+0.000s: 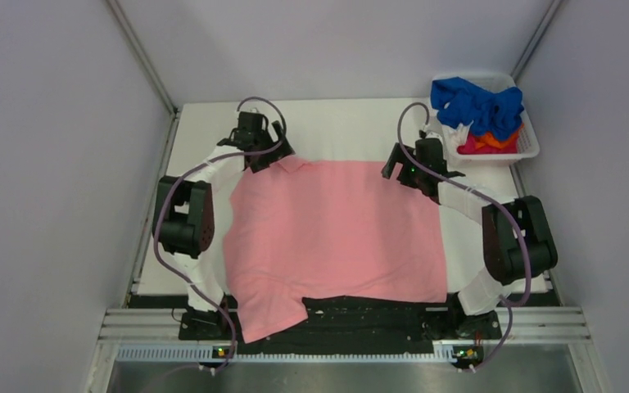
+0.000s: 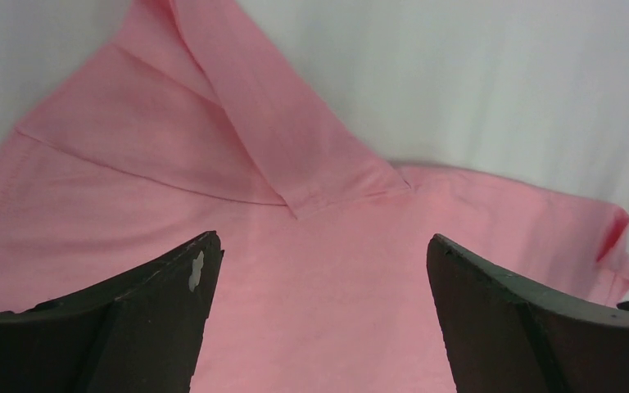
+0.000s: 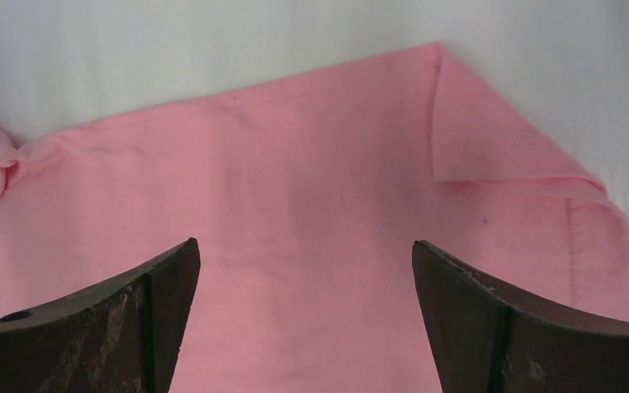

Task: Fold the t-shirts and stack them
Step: Flatten out the tshirt

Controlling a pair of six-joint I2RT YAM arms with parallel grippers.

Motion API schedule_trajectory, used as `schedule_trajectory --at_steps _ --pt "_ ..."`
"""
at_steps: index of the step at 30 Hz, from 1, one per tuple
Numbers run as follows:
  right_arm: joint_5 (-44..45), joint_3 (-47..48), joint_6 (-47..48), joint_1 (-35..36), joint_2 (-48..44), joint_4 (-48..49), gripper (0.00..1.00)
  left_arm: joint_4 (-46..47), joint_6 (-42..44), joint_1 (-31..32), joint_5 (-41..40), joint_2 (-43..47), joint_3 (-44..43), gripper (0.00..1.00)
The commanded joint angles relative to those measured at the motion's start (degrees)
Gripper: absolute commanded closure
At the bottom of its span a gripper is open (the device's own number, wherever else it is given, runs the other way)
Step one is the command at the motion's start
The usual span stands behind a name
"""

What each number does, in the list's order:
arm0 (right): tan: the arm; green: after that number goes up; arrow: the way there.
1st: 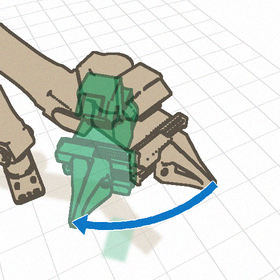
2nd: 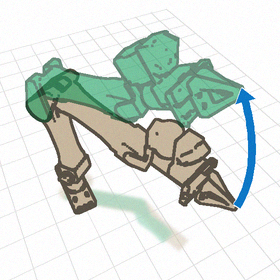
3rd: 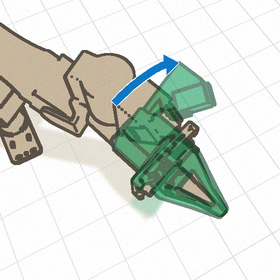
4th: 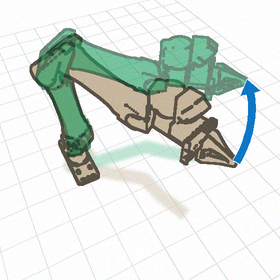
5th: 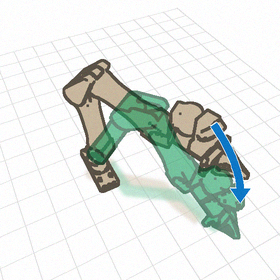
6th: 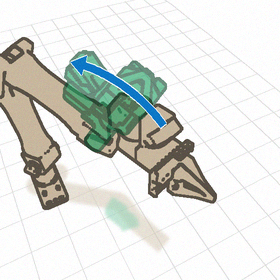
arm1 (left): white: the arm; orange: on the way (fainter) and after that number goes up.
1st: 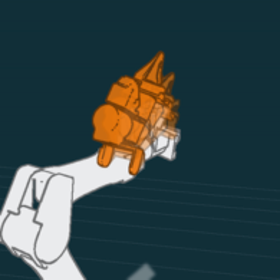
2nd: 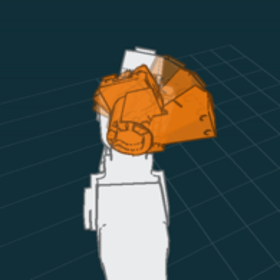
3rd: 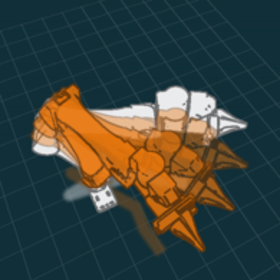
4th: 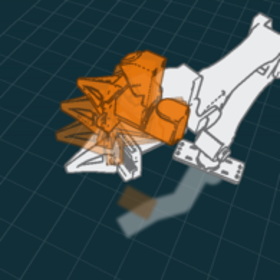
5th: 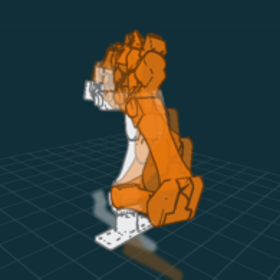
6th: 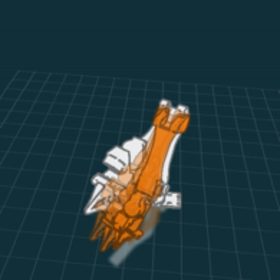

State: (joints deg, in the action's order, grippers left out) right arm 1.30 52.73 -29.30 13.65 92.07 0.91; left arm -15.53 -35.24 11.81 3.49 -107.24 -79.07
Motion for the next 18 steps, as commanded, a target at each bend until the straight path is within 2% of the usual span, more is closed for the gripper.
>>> schedule_trajectory --at_steps 1,10,13,18 --pt "-1.5 1.5 -0.7 0.8 4.0 3.6 0.01 3.0 -3.5 0.6 4.9 -2.6 -2.2 0.01" --pt "8.1 10.5 1.3 -0.5 13.3 1.8 0.01 1.4 -4.8 0.6 6.5 -16.5 -16.7 0.01" --pt "6.5 13.2 1.6 -2.6 16.2 2.5 0.01 1.1 -4.6 0.6 6.0 -19.0 -20.2 0.01" --pt "12.5 20.3 6.8 -3.5 20.1 2.1 0.01 1.9 -4.0 0.4 4.6 -21.6 -25.5 0.01"
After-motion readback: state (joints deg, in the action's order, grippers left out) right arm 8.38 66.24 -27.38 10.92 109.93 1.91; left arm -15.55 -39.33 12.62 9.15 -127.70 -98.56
